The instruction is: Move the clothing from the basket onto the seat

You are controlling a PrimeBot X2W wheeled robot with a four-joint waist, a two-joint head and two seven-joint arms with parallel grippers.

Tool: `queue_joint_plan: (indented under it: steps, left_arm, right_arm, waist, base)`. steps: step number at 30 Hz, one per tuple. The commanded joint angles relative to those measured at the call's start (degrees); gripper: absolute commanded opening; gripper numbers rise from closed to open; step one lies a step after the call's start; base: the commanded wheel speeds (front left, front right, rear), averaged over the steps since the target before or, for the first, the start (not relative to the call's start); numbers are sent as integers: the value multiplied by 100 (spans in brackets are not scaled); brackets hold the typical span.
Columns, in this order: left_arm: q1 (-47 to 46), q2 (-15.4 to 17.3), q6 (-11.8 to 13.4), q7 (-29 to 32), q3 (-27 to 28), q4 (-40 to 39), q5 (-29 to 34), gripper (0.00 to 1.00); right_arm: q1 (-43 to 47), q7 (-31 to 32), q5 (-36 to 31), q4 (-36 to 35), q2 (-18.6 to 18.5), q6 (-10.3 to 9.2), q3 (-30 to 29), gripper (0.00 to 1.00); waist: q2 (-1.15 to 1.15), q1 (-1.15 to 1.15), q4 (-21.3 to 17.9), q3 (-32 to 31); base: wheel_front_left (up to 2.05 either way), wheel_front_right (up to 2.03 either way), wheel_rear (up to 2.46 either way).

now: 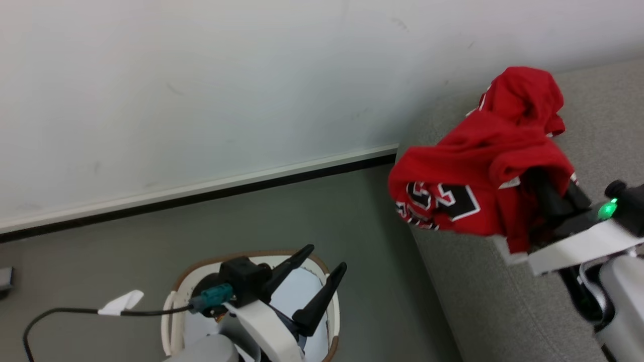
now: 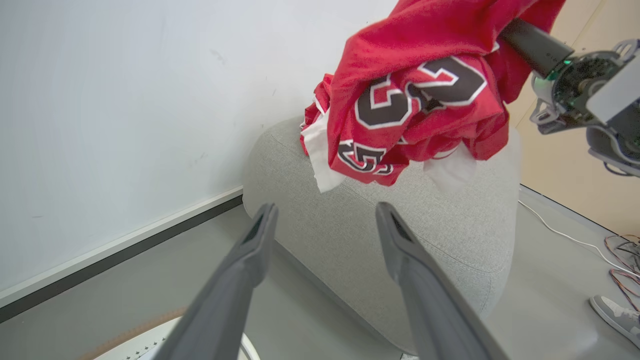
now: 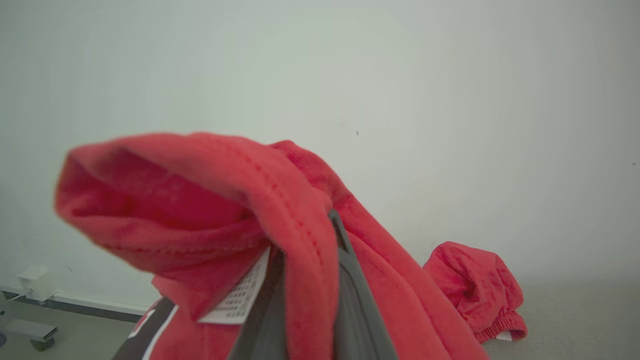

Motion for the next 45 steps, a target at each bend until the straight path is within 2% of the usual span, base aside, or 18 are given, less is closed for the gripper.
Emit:
queue_joint_plan:
  steps: [1, 9, 15, 18, 24, 29, 33, 36, 37, 38, 40, 41, 45]
  left_arm:
    - [-93, 90, -21, 30, 42, -42, 121, 100]
    - [-526, 461, -112, 113, 223, -361, 206, 100]
    - [-833, 669, -171, 137, 306, -541, 347, 100]
    - [-923, 727, -169, 112, 379, -603, 372, 100]
    - [-938, 917, -120, 53, 557, -692, 332, 100]
    - [-855, 1057, -89, 5, 634, -751, 345, 100]
    - [-814, 1096, -48, 1, 651, -783, 347, 100]
    - [-796, 1094, -30, 0, 661, -794, 318, 100]
    - [-792, 1092, -19, -1, 668, -806, 302, 100]
    - [-788, 1093, -7, -2, 673, -812, 292, 100]
    - [-778, 1092, 14, 2, 682, -821, 271, 100]
    - [-774, 1090, 11, 6, 679, -823, 264, 100]
    - [-733, 1060, 25, 5, 673, -803, 237, 100]
  right_arm:
    - [-201, -19, -100, 19, 20, -17, -220, 0]
    - [-1573, 0, -870, 458, 329, -16, -2096, 0]
    - [-2643, 55, -1840, 1102, 498, -16, -3583, 0]
    - [-2985, 41, -2337, 1431, 439, -16, -4319, 0]
    - [-3134, 5, -3189, 2004, 484, -16, -5797, 0]
    - [-2939, -22, -3748, 2274, 716, -16, -6934, 0]
    - [-2858, -20, -4152, 2343, 895, -16, -7624, 0]
    - [-2855, -20, -4290, 2299, 1033, -16, -7859, 0]
    - [-2874, -17, -4365, 2276, 1089, -16, -7931, 7]
    - [-2902, -17, -4428, 2246, 1122, -16, -7994, 26]
    - [-2955, -17, -4541, 2168, 1156, -16, -8118, 56]
    - [-2963, -18, -4572, 2163, 1177, -16, -8159, 100]
    - [-3014, -18, -4765, 2175, 1183, -16, -8192, 100]
  waist:
    - [0, 0, 70, 389]
    - [0, 0, 412, 1558]
    - [0, 0, 729, 2314]
    - [0, 0, 874, 2613]
    - [0, 0, 1029, 3109]
    - [0, 0, 1006, 3331]
    - [0, 0, 939, 3351]
    - [0, 0, 896, 3324]
    - [0, 0, 875, 3311]
    - [0, 0, 852, 3295]
    - [0, 0, 810, 3255]
    - [0, 0, 791, 3232]
    - [0, 0, 724, 3097]
  base:
    - [0, 0, 0]
    - [0, 0, 0]
    - [0, 0, 0]
    - [0, 0, 0]
    - [0, 0, 0]
    - [0, 0, 0]
    - [0, 0, 0]
    - [0, 0, 0]
    - [0, 0, 0]
    - [0, 0, 0]
    - [0, 0, 0]
    - [0, 0, 0]
    - [0, 0, 0]
